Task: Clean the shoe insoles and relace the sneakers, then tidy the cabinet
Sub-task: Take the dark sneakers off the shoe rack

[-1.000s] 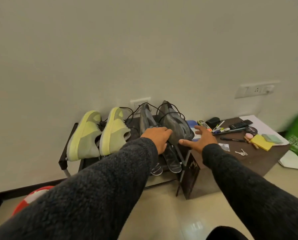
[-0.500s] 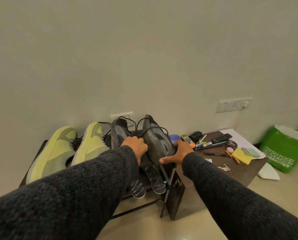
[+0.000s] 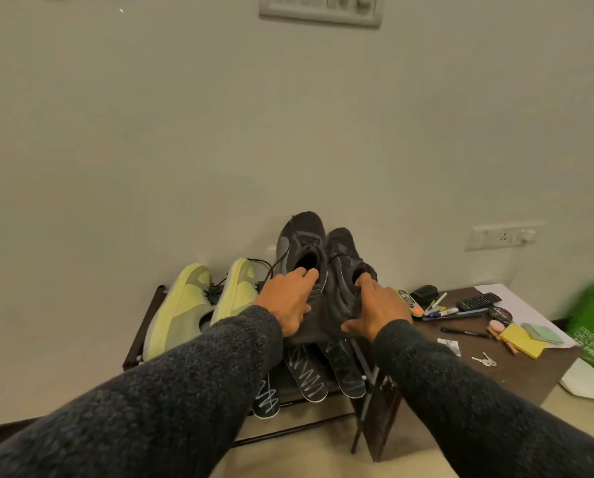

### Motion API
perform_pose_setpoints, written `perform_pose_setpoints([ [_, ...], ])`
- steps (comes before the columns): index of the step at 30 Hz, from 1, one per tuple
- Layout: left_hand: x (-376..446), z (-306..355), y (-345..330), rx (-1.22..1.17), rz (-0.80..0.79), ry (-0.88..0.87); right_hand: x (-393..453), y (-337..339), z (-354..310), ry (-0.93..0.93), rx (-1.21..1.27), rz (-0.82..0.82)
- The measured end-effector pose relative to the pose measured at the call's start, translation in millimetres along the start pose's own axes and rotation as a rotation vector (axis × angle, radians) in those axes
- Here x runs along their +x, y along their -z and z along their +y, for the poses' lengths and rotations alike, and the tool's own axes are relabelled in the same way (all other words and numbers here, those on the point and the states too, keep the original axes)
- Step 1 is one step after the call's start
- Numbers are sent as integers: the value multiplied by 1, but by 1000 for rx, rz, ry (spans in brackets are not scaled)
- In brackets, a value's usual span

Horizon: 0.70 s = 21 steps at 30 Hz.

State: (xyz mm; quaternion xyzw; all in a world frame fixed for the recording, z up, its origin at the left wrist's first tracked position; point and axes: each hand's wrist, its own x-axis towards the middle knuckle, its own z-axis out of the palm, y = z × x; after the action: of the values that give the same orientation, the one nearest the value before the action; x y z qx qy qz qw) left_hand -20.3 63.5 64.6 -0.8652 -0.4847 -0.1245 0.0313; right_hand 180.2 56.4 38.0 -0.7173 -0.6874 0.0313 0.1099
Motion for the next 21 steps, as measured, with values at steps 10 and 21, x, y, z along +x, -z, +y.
perform_pose_setpoints([
  [10, -52, 35, 51, -85, 109, -177, -75, 83, 25, 17, -142, 178],
  [21, -32, 131, 23, -148, -39, -340, -154, 95, 105, -146, -177, 67],
])
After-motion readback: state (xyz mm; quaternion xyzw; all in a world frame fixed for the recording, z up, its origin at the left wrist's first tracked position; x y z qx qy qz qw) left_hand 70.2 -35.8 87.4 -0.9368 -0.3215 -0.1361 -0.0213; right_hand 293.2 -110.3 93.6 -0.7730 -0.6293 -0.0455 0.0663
